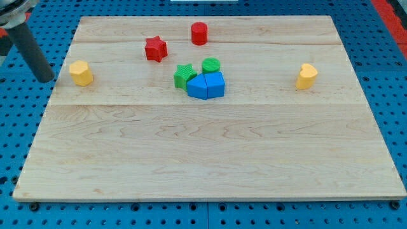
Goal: Push the yellow hexagon closer to the red star
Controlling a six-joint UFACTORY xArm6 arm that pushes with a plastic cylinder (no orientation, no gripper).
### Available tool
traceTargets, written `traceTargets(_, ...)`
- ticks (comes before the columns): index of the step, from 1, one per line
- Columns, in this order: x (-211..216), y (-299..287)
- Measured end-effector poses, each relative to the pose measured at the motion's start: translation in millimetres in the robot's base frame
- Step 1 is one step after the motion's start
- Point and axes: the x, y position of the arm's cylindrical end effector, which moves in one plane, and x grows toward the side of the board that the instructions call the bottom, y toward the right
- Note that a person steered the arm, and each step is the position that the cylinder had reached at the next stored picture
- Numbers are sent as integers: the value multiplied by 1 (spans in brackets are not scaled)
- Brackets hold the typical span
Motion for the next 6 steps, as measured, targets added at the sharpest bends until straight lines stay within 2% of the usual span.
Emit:
traceTargets(1,-5,49)
traceTargets(2,29,123)
traceTargets(3,61,126)
traceTargets(4,55,137)
traceTargets(5,-7,138)
traceTargets(6,-17,184)
